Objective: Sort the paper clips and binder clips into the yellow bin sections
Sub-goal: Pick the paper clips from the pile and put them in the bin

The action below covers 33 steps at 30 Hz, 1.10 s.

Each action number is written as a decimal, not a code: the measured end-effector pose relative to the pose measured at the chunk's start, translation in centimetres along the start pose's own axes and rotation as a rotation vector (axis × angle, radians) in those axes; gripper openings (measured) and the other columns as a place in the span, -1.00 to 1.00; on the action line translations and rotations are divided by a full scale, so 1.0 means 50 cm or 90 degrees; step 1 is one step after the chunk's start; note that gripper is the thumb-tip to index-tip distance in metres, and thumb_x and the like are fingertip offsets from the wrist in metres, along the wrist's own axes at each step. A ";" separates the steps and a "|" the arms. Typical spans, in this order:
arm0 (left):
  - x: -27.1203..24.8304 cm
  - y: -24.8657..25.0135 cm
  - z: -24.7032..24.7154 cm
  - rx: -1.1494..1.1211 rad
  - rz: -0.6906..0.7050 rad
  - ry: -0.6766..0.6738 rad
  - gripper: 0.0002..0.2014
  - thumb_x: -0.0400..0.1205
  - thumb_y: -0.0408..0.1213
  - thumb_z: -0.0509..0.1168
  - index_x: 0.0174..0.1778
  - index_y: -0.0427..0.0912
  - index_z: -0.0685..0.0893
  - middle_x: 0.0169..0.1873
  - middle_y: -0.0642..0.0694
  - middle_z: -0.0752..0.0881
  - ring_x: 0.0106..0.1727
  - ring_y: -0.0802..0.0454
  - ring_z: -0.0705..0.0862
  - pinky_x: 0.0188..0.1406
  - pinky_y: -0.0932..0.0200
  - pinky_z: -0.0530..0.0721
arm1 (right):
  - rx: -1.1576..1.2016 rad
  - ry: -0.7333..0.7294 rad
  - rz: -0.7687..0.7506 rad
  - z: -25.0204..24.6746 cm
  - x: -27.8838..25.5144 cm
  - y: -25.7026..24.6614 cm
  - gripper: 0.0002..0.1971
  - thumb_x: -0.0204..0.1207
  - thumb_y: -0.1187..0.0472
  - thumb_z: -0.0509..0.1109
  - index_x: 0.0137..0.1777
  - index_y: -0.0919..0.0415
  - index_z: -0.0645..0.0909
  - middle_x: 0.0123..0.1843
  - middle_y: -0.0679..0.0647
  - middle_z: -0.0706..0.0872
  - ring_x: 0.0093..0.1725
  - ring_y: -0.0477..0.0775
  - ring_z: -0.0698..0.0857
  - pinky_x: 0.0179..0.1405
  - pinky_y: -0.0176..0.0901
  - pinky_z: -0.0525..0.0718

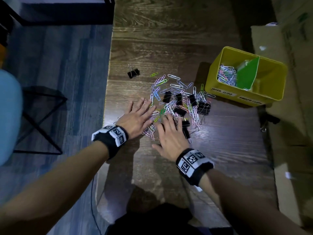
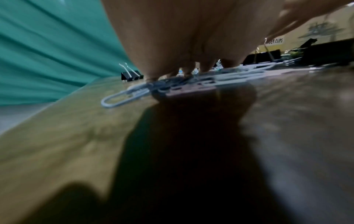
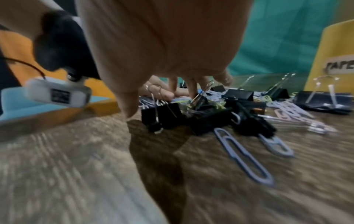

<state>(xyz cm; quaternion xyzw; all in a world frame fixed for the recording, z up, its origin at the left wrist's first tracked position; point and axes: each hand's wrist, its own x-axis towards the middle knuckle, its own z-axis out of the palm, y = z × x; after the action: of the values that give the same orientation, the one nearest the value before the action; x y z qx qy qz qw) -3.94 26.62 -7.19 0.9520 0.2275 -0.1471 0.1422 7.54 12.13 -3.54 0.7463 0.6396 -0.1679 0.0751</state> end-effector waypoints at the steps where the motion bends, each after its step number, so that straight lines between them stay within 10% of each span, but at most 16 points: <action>1: -0.016 0.005 0.011 -0.001 0.003 0.007 -0.35 0.62 0.13 -0.30 0.61 -0.04 0.11 0.64 -0.09 0.08 0.65 -0.18 -0.03 0.53 -0.31 -0.08 | -0.009 -0.001 0.015 0.004 -0.004 0.010 -0.23 0.34 -0.25 0.41 0.43 0.24 0.41 0.54 0.39 0.35 0.60 0.38 0.19 0.51 0.50 0.05; 7: -0.085 0.067 0.048 -0.044 0.016 -0.002 -0.37 0.63 0.08 -0.29 0.61 -0.07 0.14 0.64 -0.08 0.04 0.63 -0.13 -0.14 0.52 -0.33 -0.04 | -0.001 -0.022 0.046 0.002 -0.032 0.067 -0.32 0.46 -0.29 0.26 0.39 0.22 0.43 0.61 0.35 0.21 0.65 0.34 0.05 0.53 0.49 -0.07; 11: -0.109 0.061 0.036 -0.172 0.019 0.083 -0.46 0.67 0.02 -0.16 0.57 -0.02 0.27 0.61 -0.09 0.19 0.63 -0.07 0.14 0.52 -0.30 0.13 | 0.054 -0.013 -0.001 -0.015 -0.049 0.066 -0.19 0.39 -0.30 0.35 0.49 0.23 0.30 0.66 0.36 0.04 0.66 0.35 -0.12 0.52 0.43 -0.26; 15: -0.130 0.032 0.024 -0.250 -0.222 0.199 -0.49 0.67 -0.13 0.04 0.58 -0.10 0.24 0.59 -0.20 0.21 0.62 -0.14 0.13 0.52 -0.28 0.15 | -0.009 -0.068 -0.082 -0.045 0.000 0.015 0.22 0.22 -0.48 0.35 0.64 0.30 -0.09 0.67 0.39 -0.15 0.65 0.35 -0.23 0.53 0.46 -0.34; 19: -0.170 0.109 0.061 -0.320 -0.364 0.140 -0.42 0.67 -0.09 -0.10 0.61 -0.23 0.07 0.62 -0.33 0.00 0.64 -0.24 -0.07 0.57 -0.29 -0.02 | -0.104 -0.153 -0.047 -0.048 0.053 -0.028 0.33 0.13 -0.55 0.33 0.62 0.41 -0.11 0.65 0.46 -0.12 0.64 0.43 -0.18 0.43 0.56 -0.41; 25: -0.155 0.180 0.080 -0.384 -0.214 0.117 -0.32 0.59 -0.42 0.04 0.60 -0.31 -0.13 0.60 -0.21 -0.21 0.60 -0.08 -0.33 0.61 -0.21 -0.14 | -0.030 -0.111 -0.092 -0.013 0.004 -0.045 -0.17 0.45 0.08 0.34 0.62 0.35 0.03 0.67 0.33 0.02 0.66 0.29 -0.01 0.58 0.38 -0.25; 33: -0.141 0.095 0.007 -0.150 -0.162 0.047 -0.05 0.35 0.14 0.45 0.59 0.04 0.10 0.43 -0.18 0.29 0.31 -0.20 0.38 0.19 -0.18 0.56 | -0.035 -0.096 -0.004 -0.033 0.017 -0.013 0.12 0.16 -0.35 0.51 0.58 0.27 0.13 0.42 0.33 0.34 0.40 0.34 0.36 0.38 0.25 0.33</action>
<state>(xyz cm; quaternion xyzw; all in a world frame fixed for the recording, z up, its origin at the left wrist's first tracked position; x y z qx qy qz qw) -7.78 19.69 -4.11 0.8970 0.3672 -0.1010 0.2244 7.28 13.58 -2.22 0.7272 0.6388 -0.2065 0.1432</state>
